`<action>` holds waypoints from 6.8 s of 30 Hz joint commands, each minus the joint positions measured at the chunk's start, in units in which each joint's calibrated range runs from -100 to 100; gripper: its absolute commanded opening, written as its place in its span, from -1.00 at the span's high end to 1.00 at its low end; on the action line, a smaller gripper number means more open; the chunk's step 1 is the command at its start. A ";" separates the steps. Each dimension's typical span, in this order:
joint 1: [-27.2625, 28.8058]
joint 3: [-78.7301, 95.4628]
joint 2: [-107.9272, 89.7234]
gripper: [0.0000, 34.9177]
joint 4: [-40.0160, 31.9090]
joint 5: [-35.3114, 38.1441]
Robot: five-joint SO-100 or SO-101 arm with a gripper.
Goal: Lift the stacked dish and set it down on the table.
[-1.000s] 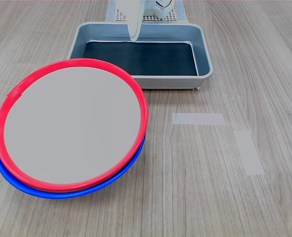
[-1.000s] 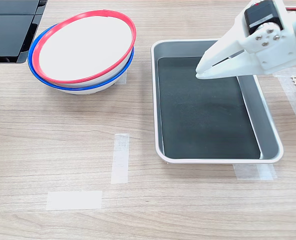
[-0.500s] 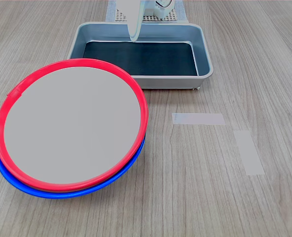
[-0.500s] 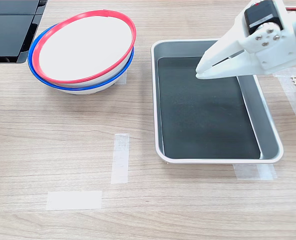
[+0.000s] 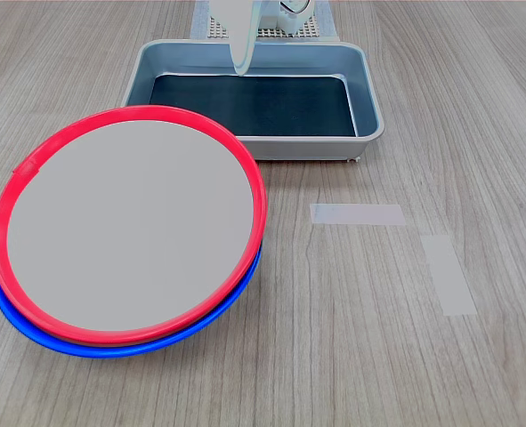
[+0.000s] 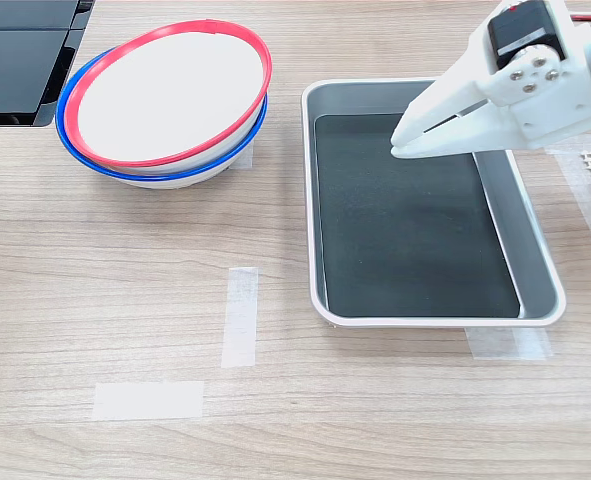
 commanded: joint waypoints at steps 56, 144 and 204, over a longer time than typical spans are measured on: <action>8.41 -71.19 93.39 0.22 -12.19 11.09; -13.14 -78.29 87.68 0.69 10.92 11.23; -2.22 0.00 -0.34 0.98 0.44 2.59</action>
